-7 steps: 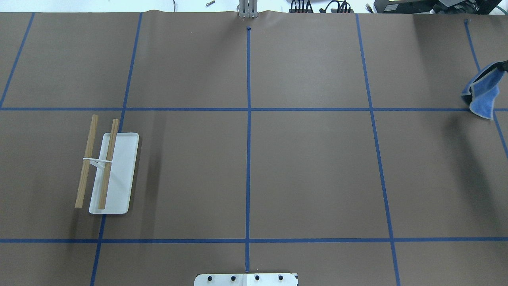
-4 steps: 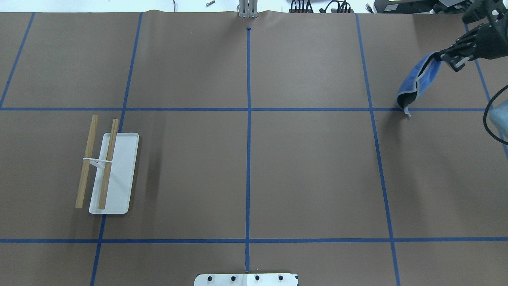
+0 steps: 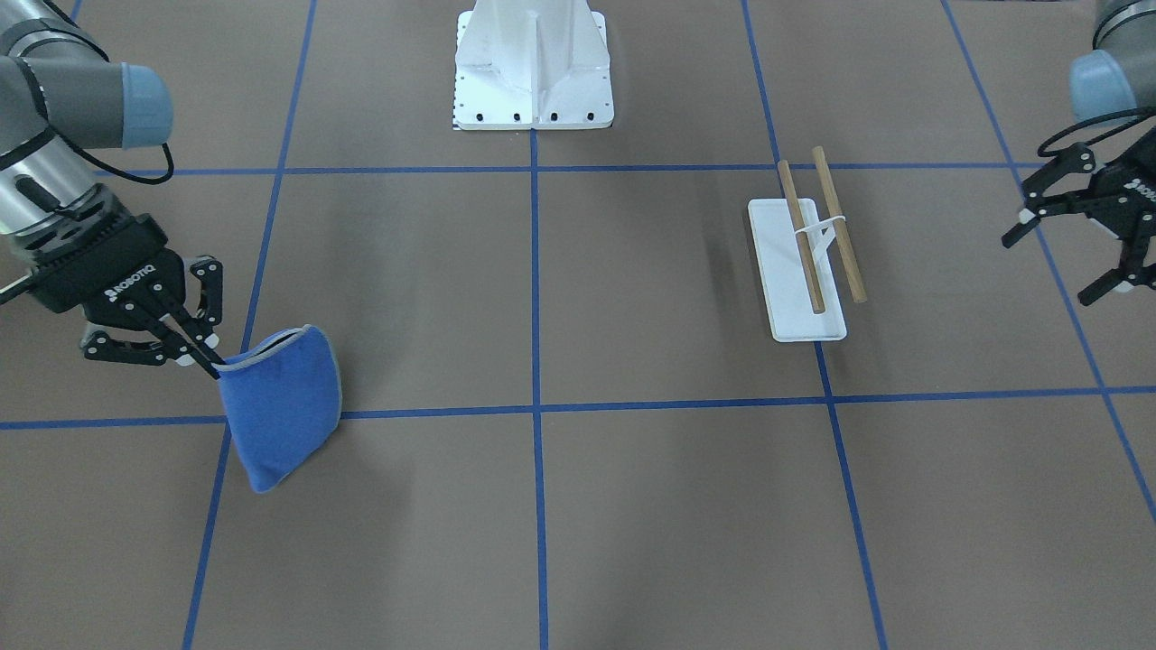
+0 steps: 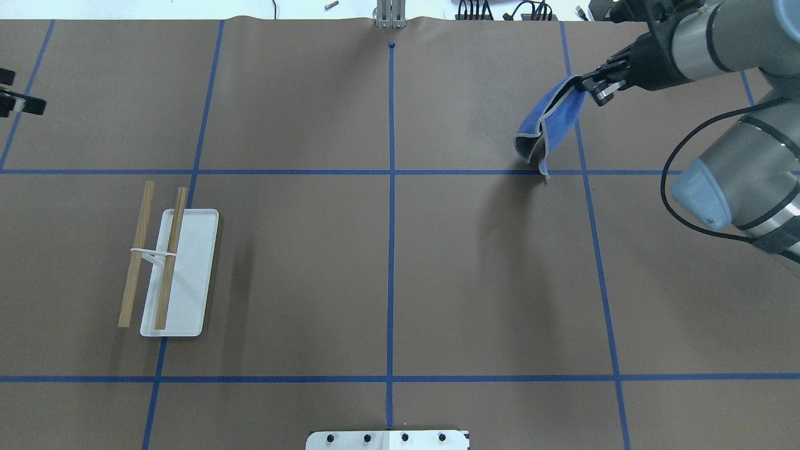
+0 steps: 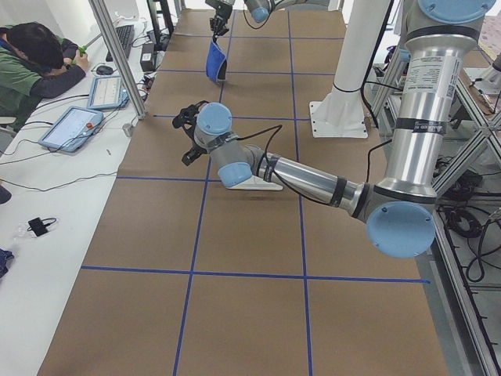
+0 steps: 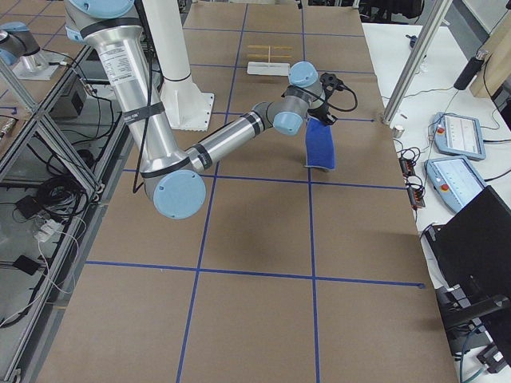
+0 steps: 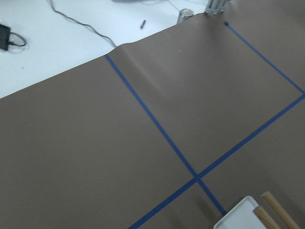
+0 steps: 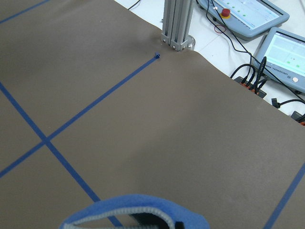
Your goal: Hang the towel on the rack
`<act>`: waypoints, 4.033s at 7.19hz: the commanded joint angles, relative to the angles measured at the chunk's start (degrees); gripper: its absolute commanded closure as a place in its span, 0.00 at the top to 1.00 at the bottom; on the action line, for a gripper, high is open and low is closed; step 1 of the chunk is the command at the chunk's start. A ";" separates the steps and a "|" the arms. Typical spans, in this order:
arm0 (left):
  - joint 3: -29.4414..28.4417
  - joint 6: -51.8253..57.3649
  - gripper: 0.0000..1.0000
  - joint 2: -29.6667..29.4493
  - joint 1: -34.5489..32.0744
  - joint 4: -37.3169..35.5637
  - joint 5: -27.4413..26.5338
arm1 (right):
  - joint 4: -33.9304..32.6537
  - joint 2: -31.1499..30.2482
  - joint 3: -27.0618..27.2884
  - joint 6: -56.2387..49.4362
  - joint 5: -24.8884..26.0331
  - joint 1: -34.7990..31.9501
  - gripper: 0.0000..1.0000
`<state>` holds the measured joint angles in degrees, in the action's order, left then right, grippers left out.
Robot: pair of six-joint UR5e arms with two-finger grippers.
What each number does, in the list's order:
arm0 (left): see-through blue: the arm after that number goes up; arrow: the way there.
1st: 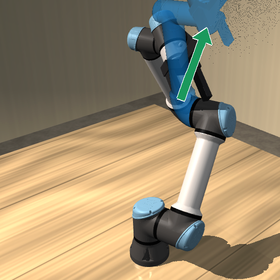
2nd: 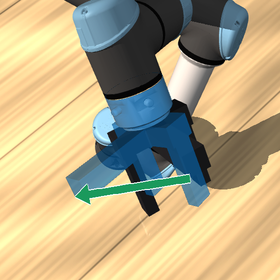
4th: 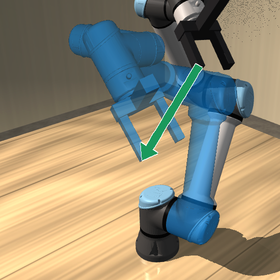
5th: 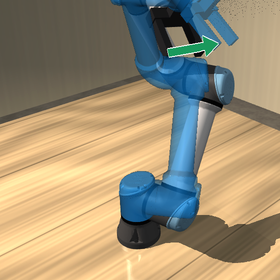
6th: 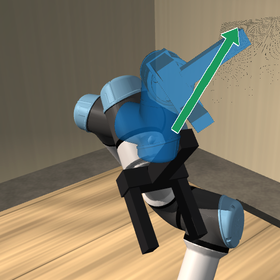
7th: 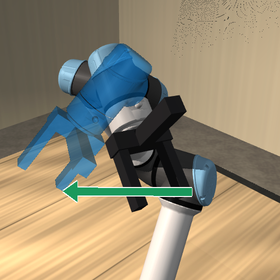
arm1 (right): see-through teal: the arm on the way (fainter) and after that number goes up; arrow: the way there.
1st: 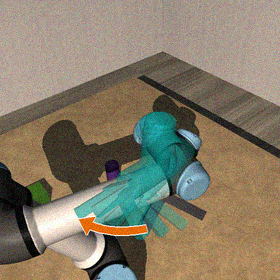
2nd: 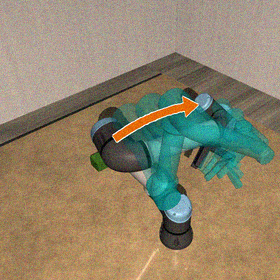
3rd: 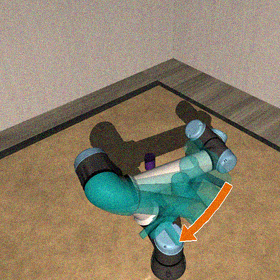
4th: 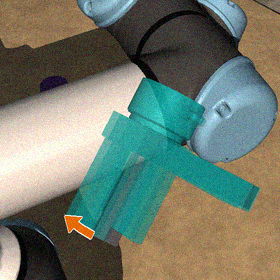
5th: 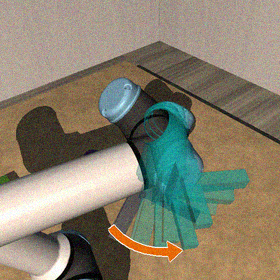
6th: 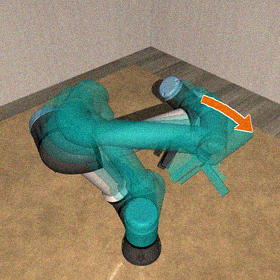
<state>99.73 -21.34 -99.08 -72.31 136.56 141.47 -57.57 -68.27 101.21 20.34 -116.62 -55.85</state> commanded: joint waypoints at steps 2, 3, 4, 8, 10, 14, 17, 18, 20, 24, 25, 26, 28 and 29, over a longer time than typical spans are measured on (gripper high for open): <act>-0.15 -12.30 0.98 -6.64 9.71 5.81 -0.67 | -12.94 8.47 3.80 10.83 9.29 7.75 0.00; -0.49 -13.19 0.98 -8.74 12.61 5.91 -3.11 | -14.92 10.94 3.91 13.55 12.61 10.55 0.00; -0.93 -14.33 0.98 -11.28 18.46 5.91 -11.23 | -17.37 13.49 3.82 15.06 16.13 13.63 0.00; -3.22 -16.27 0.98 -17.89 29.94 6.00 -21.68 | -23.46 19.66 3.12 17.10 21.69 19.98 0.00; -3.31 -16.45 0.97 -20.00 30.39 5.82 -23.42 | -23.55 19.75 3.03 17.10 23.01 22.52 0.00; -3.31 -16.45 0.94 -20.45 34.34 5.82 -29.06 | -23.55 20.54 3.03 17.19 23.28 24.20 0.00; -3.22 -16.45 0.93 -20.45 34.43 5.99 -29.06 | -23.55 20.63 3.64 17.45 23.28 24.47 0.00; -3.22 -16.45 0.84 -20.45 34.43 6.00 -29.06 | -23.55 20.63 3.65 17.45 23.28 24.56 0.00; -3.22 -16.54 0.60 -20.36 34.43 5.91 -29.06 | -23.55 20.72 3.65 17.45 23.28 24.47 0.00; -3.22 -16.36 0.01 -19.84 34.43 6.26 -29.06 | -23.46 20.63 3.47 17.45 23.28 24.47 0.00; -3.31 -16.45 0.00 -19.66 34.43 6.26 -29.06 | -23.37 20.54 3.47 17.45 23.28 24.47 0.00; -3.22 -16.54 0.00 -19.57 34.43 6.26 -29.06 | -23.37 20.54 3.47 17.45 23.11 24.47 0.00; -3.05 -17.94 0.00 -19.66 34.43 6.26 -29.06 | -22.85 20.63 3.64 23.81 22.84 24.47 0.92; -2.96 -18.46 0.00 -19.66 34.43 6.26 -29.06 | -23.54 20.46 5.12 26.74 22.15 24.12 1.00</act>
<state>96.66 -39.21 -118.74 -37.88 142.82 112.41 -80.76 -47.69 105.16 42.98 -93.92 -31.49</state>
